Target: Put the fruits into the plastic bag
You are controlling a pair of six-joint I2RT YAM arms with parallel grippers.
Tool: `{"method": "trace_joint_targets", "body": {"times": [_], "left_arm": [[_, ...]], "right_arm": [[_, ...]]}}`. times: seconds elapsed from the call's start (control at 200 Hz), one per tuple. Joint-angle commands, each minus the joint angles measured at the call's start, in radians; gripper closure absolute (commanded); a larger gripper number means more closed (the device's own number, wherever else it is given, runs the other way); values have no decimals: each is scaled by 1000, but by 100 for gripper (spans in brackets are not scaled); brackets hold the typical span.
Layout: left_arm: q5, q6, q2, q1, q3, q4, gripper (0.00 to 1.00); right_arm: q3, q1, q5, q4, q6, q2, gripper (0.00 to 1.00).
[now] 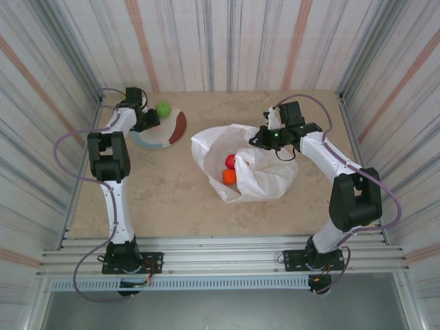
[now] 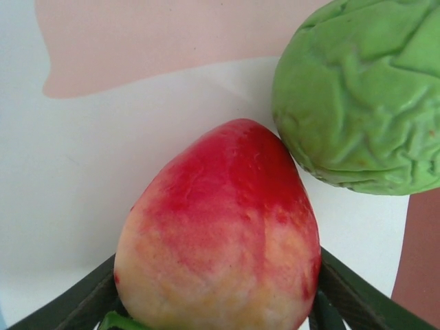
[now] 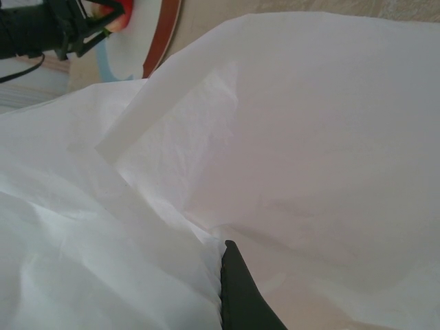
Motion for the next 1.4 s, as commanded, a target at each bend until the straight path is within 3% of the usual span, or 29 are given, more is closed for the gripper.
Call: {"method": "trace_joint_targets", "body": {"times": [0.0, 0.261, 0.481, 0.706, 0.872, 1.182, 1.393], "left_arm": [[7, 5, -67, 6, -43, 14, 44], [11, -29, -238, 6, -191, 98, 48], [55, -106, -610, -36, -542, 278, 50], [65, -138, -1072, -183, -833, 364, 50], [59, -94, -1285, -392, -901, 341, 50], [37, -46, -1299, -754, -941, 327, 50], [6, -103, -1231, -839, -986, 323, 50]], "right_arm": [[10, 8, 2, -23, 6, -24, 100], [7, 8, 5, -20, 7, -28, 100], [16, 9, 10, -10, 18, -29, 100], [25, 12, 13, -2, 21, -17, 100], [30, 15, 9, 10, 26, -13, 100], [36, 25, 10, 11, 30, -12, 100], [31, 22, 20, 0, 22, -30, 100]]}}
